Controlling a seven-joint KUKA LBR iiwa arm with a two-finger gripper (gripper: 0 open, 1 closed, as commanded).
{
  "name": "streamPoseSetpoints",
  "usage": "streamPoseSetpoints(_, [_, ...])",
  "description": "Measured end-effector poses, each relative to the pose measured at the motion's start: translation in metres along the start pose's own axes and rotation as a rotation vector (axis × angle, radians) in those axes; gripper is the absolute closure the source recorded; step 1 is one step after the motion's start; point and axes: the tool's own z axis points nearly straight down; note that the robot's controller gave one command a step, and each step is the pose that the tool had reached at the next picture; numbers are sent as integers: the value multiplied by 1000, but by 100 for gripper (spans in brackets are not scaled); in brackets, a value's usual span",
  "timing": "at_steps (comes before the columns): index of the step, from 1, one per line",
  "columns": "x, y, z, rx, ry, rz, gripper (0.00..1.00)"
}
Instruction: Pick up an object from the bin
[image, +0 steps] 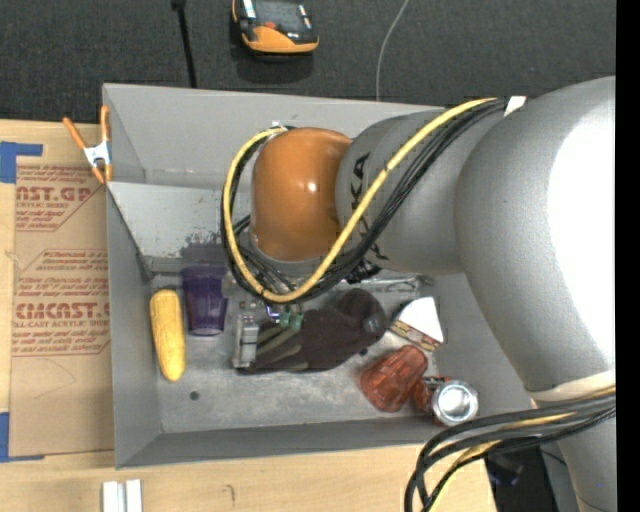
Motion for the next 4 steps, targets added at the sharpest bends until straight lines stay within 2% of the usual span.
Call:
streamPoseSetpoints(1, [-2,-1,-5,-1,-7,1,0])
streamPoseSetpoints(2, [8,-25,15,-4,-15,-91,0])
streamPoseSetpoints(3, [18,-61,45,1,-5,-103,0])
streamPoseSetpoints(4, [20,-90,61,-1,-10,-251,100])
